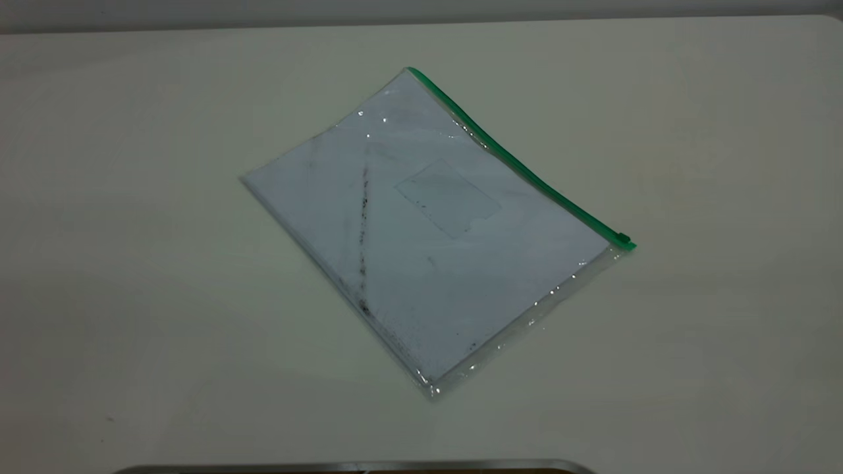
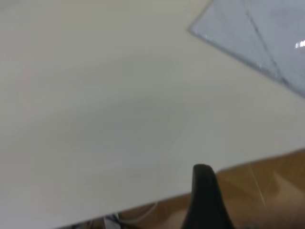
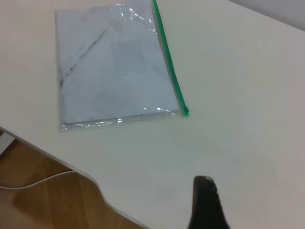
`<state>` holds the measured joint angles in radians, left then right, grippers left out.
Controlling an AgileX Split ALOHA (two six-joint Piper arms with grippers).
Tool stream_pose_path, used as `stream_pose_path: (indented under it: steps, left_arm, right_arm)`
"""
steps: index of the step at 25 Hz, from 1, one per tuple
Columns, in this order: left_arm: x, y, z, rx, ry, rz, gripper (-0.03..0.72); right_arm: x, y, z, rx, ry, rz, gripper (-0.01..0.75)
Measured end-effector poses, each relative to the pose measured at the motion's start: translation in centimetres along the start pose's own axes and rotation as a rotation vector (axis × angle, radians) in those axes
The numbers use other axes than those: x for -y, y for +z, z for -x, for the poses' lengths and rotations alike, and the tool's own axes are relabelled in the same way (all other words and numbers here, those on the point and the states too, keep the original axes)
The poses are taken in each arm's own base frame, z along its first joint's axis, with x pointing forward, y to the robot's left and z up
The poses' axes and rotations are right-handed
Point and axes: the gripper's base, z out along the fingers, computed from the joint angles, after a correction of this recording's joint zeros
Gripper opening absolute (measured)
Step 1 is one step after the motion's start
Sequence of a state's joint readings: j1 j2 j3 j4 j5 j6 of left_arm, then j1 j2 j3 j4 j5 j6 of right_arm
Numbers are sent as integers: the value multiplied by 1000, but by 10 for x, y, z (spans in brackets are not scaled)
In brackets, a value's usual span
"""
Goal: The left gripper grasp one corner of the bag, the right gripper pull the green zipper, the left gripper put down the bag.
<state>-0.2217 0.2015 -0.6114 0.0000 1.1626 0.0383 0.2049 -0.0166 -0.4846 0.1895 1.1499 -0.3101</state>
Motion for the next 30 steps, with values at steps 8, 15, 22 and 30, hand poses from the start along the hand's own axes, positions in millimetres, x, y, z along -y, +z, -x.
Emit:
stream_pose_path:
  steps: [8, 15, 22, 30]
  left_arm:
    - [2, 30, -17, -102, -4, -14, 586]
    - [2, 30, -17, -99, -6, -14, 586]
    - [1, 27, -19, -65, -60, 34, 586]
    - [6, 12, -35, 91, -196, 194, 586]
  right_arm:
    - [0, 0, 0, 0, 2, 0, 534]
    - [0, 0, 0, 0, 3, 0, 534]
    - [0, 0, 0, 1, 3, 0, 534]
    - [0, 0, 0, 3, 3, -1, 534]
